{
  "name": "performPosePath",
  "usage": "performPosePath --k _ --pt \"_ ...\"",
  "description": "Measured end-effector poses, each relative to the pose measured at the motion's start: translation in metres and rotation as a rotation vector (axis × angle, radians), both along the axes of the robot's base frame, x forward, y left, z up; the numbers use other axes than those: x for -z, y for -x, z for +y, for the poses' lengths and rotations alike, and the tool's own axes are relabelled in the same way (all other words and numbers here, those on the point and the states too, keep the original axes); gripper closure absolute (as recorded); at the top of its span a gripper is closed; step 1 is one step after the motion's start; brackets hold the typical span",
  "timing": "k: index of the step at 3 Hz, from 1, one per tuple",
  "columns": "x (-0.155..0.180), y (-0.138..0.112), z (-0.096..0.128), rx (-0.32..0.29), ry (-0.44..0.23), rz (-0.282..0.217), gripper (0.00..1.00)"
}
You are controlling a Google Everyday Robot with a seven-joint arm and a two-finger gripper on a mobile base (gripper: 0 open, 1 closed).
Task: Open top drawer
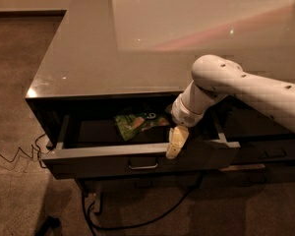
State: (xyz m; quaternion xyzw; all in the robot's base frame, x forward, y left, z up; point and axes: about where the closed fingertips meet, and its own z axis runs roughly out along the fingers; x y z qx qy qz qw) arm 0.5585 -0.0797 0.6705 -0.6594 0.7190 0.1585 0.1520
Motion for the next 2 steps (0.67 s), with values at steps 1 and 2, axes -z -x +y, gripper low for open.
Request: performPosePath --k 1,2 --pt "0.000 0.000 0.000 0.000 0.000 0.000 0.00" --pt "0.005 0.016 -0.003 0.004 -0.014 -0.012 0.00"
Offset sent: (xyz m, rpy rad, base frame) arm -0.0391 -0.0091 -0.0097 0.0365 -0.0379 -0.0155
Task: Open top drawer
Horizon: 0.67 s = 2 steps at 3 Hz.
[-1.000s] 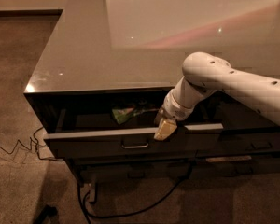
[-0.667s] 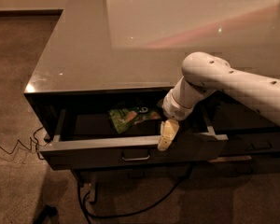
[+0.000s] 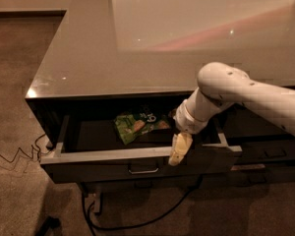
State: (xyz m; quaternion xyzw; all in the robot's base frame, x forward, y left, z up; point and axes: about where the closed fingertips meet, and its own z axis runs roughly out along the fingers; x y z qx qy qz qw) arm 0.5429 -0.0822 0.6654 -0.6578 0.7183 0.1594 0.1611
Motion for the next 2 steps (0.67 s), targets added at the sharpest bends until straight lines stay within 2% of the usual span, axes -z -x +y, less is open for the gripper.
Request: performPosePath --k 2 --pt "0.027 0.062 -0.022 0.047 -0.009 0.020 0.00"
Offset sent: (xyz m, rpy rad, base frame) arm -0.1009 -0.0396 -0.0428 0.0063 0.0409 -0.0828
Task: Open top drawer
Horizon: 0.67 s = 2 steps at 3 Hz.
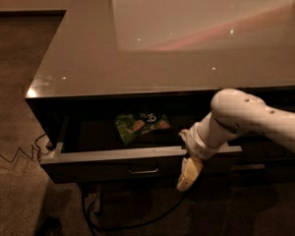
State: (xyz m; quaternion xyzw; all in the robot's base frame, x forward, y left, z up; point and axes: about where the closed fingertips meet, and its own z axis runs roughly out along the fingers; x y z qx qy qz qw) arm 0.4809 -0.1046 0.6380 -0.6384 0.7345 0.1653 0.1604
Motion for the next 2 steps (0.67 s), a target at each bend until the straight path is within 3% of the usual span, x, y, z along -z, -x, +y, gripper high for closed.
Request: performPosePath --k 1,2 --pt "0.0102 0.0235 -0.0070 0.010 0.015 0.012 0.18" --pt "0.0086 0.0269 -0.0077 0.010 0.021 0.012 0.42"
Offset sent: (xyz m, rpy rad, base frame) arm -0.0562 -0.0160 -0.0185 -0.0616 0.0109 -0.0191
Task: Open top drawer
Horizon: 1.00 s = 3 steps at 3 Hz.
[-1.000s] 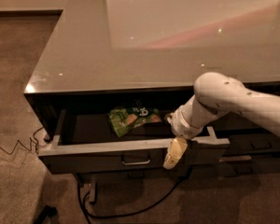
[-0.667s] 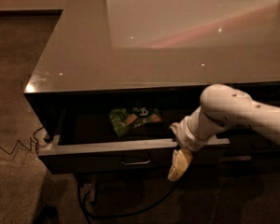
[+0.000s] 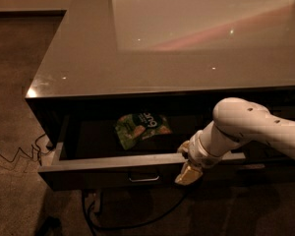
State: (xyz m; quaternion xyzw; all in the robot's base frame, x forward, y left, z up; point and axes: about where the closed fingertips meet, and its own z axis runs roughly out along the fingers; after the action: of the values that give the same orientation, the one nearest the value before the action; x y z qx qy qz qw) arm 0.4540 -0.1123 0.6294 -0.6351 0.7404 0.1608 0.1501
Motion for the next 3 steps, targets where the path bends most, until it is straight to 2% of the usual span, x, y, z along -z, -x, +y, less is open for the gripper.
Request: performPosePath --k 1,2,3 --pt "0.000 0.004 -0.001 -0.001 0.005 0.002 0.64" --pt "0.004 0.027 -0.006 0.008 0.028 0.008 0.89" --pt "0.002 0.029 -0.006 0.008 0.030 0.010 0.90"
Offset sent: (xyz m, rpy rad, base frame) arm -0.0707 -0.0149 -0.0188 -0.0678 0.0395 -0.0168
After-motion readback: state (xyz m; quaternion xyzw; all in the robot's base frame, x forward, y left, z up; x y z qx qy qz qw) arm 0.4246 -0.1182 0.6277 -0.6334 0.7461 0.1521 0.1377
